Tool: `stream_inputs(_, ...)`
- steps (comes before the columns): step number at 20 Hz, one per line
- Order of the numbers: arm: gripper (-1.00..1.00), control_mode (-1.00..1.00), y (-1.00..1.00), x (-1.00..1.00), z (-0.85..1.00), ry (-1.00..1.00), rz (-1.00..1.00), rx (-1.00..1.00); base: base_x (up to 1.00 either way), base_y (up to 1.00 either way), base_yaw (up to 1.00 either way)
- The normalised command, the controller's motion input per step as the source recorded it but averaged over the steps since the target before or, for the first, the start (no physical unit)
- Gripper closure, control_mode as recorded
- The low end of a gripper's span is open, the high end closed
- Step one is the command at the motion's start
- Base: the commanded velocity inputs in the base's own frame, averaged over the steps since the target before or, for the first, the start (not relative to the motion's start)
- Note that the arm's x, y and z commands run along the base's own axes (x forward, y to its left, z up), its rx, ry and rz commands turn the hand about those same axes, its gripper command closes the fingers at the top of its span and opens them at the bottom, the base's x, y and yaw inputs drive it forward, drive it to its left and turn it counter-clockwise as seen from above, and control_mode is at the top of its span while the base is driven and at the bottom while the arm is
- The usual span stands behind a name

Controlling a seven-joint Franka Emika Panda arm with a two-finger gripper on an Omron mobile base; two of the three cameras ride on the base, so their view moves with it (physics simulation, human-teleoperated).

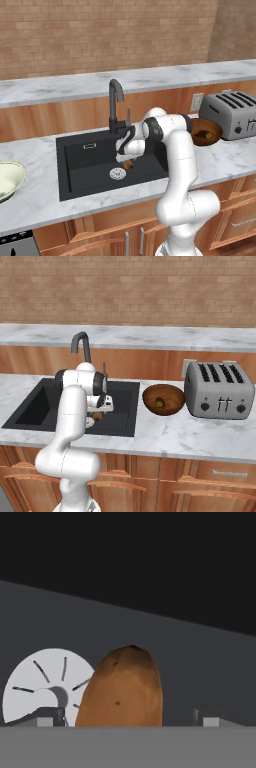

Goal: Pick the sweet potatos from the cabinet and place them in one bowl. Pick the potato from the sink and place it in the other bowl.

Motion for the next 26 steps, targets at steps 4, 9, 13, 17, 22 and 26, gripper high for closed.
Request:
stream_inputs(4, -1.0, -1.0, 0.0, 0.0, -0.19, 0.0, 0.0, 0.0, 0.0, 0.0, 0.0)
stream_inputs(9, -1.0, -1.0, 0.0, 0.0, -0.09, 0.0, 0.0, 0.0, 0.0, 0.0, 0.0)
stream_inputs(13, -1.0, -1.0, 0.0, 0.0, 0.0, 0.0, 0.0, 0.0, 0.0, 0.0, 0.0)
stream_inputs(17, -1.0, -1.0, 0.0, 0.0, 0.0, 0.0, 0.0, 0.0, 0.0, 0.0, 0.0)
stream_inputs(22, 1.0, -1.0, 0.0, 0.0, 0.0, 0.0, 0.0, 0.0, 0.0, 0.0, 0.0)
stream_inputs(26, 1.0, -1.0, 0.0, 0.0, 0.0, 0.02, 0.0, 0.0, 0.0, 0.0, 0.0)
